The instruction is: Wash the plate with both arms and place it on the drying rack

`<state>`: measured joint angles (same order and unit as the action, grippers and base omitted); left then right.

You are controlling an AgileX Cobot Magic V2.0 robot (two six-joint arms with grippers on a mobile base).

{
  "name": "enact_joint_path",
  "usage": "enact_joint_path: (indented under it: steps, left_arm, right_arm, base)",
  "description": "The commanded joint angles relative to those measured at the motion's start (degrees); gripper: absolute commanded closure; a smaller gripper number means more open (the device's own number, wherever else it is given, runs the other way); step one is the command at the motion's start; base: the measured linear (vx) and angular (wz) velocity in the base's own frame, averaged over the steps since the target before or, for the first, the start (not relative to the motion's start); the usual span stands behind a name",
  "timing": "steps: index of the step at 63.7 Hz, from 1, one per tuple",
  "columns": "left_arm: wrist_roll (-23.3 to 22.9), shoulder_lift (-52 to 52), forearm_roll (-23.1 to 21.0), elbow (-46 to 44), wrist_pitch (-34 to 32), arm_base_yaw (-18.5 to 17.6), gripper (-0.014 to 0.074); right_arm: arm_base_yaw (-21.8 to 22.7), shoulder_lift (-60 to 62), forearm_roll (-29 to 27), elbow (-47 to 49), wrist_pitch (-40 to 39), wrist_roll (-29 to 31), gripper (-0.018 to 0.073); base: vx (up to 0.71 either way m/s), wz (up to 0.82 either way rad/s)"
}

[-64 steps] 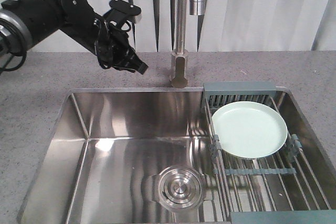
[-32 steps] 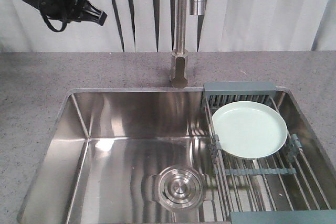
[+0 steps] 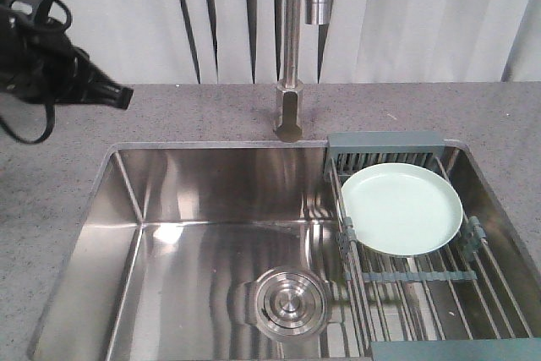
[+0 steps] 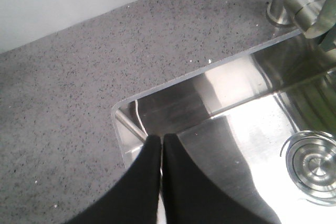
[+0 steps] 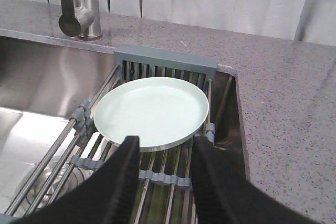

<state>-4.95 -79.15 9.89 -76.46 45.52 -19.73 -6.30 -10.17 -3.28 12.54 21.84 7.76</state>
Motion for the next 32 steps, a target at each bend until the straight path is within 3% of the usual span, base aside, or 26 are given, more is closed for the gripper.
enact_joint_path:
  steps: [1, 15, 32]
  left_arm:
    - [-1.71, 6.70, 2.08, 5.42, -7.42, -0.24, 0.0601]
    - [-2.26, 18.73, 2.44, 21.01, -15.26, -0.24, 0.0601]
    - [-3.59, 32.44, 3.50, 33.34, -17.67, -0.24, 0.0601]
  right_arm:
    - [0.39, -0.54, 0.06, 1.39, -4.36, 0.53, 0.0304]
    - [0.39, -0.54, 0.06, 1.39, -4.36, 0.53, 0.0304]
    - [0.39, -0.54, 0.06, 1.39, -4.36, 0.53, 0.0304]
  base:
    - [0.00, 0.00]
    - [0.00, 0.00]
    - [0.00, 0.00]
